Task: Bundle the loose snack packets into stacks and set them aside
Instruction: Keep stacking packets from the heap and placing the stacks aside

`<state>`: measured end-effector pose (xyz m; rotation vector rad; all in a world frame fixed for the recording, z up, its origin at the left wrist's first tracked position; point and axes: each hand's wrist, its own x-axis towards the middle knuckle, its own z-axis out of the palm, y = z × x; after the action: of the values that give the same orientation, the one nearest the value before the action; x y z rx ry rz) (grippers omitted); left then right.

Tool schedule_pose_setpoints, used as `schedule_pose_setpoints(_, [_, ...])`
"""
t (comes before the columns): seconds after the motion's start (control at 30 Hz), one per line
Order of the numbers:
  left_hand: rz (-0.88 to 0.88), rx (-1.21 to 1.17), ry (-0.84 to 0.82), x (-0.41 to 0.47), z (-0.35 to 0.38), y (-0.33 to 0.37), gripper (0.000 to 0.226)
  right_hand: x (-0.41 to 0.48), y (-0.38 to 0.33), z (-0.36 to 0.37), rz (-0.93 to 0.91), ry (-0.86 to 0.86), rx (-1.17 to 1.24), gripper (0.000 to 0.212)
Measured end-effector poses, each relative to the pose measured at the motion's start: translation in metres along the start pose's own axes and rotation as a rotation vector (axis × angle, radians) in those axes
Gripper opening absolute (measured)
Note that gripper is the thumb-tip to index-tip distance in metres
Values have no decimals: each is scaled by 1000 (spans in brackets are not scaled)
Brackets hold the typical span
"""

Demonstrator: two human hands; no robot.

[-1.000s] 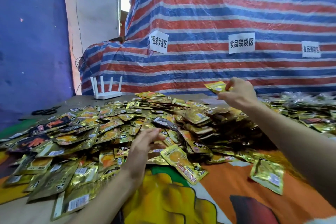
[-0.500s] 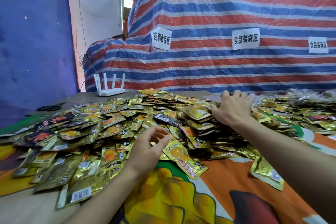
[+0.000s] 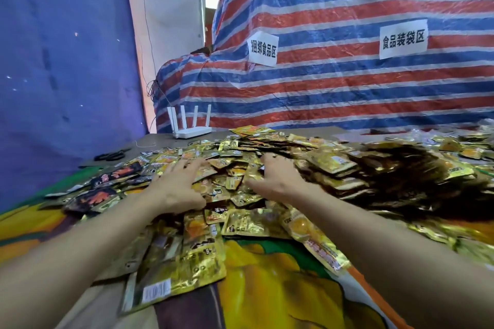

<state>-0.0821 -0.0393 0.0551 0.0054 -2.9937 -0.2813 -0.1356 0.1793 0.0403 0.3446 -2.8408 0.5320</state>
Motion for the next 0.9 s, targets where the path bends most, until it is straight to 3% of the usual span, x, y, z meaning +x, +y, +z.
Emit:
schedule_pose_setpoints(0.07, [-64,49,-88,11,7,-14,107,13,-5,17,82,-54,-77,91])
schedule_pose_setpoints(0.2, [-151,-66,-94,25,27,-25,87,33,-4,28,242,-136,-60,88])
schedule_pose_setpoints(0.33, [-109,79,43,22,39,-17,75,33,-6,28,186,-17,-210,59])
schedule_pose_setpoints(0.47, [-57,72,218,17,42,-10,56,21,-10,20,125,47,-177,18])
schedule_pose_setpoints(0.57, [-72,-45,344,10,38,-7,48,10,-16,15,80,159,-136,21])
schedule_pose_setpoints(0.63, [-95,-174,414,5,31,-6,42,5,-21,9,59,269,-69,22])
schedule_pose_setpoints(0.73, [-58,-399,440,-2,18,0,15,0,-27,-7,39,376,149,15])
schedule_pose_setpoints(0.9, [-49,-729,609,-15,0,25,7,-15,-33,-31,11,426,596,22])
